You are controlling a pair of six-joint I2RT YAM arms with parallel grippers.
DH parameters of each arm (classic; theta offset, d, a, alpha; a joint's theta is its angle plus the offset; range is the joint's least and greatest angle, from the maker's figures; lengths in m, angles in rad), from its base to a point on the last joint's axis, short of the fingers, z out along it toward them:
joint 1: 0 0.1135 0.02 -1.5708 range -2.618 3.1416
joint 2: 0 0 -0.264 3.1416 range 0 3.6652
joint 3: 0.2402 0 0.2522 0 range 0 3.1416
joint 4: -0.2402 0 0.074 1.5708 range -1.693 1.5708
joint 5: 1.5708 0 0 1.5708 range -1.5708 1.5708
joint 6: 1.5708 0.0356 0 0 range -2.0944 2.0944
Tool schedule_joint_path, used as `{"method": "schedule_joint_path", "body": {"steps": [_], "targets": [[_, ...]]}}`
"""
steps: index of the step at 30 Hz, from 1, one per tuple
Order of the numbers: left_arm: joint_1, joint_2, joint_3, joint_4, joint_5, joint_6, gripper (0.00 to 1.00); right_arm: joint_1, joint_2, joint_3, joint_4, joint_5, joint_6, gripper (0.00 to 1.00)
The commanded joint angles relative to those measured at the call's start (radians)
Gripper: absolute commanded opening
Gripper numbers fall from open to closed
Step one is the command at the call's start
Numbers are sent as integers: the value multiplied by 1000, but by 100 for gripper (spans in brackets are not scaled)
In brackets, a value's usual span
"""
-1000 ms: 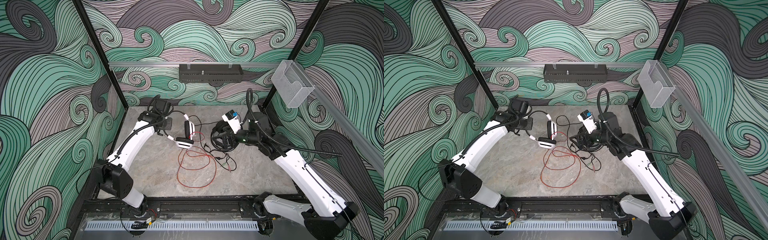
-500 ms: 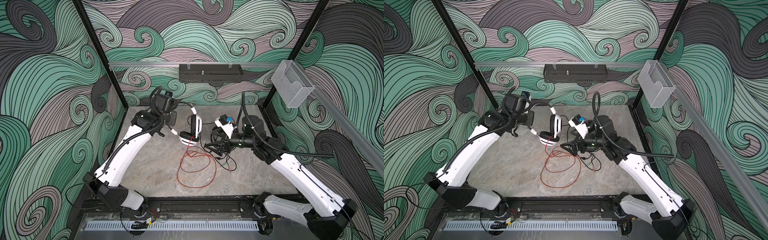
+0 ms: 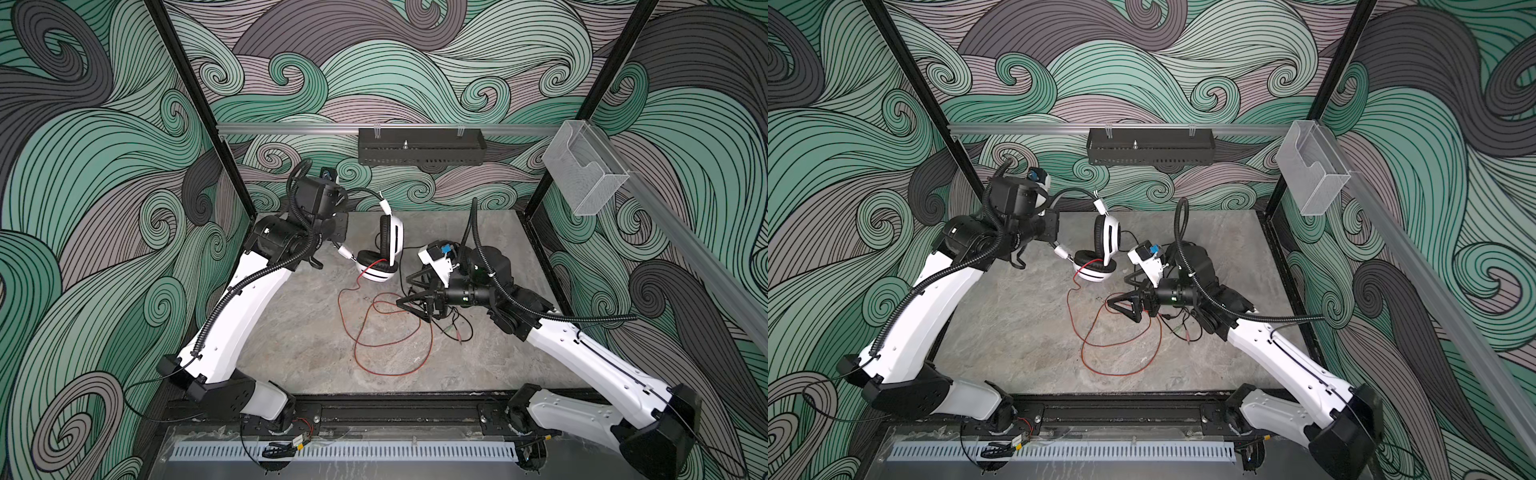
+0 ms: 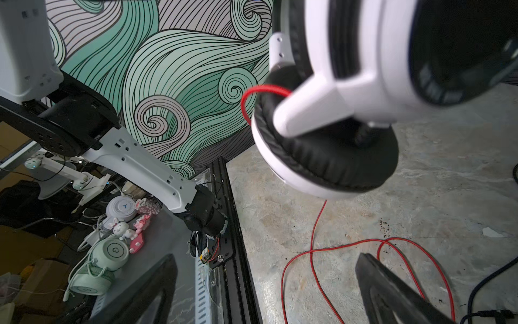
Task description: Wrap the headphones
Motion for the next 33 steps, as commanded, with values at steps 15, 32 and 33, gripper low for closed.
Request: {"method": "schedule_joint_path", "body": {"steps": [15, 32, 33], "targets": [[-1, 29, 264, 29, 190, -234, 0, 3, 153, 15, 470, -124, 257, 100], [18, 99, 353, 33, 289, -345, 0, -55, -4, 10, 381, -88, 180, 100], [22, 100, 353, 33, 294, -347, 0, -55, -27, 0, 353, -78, 161, 100]]}}
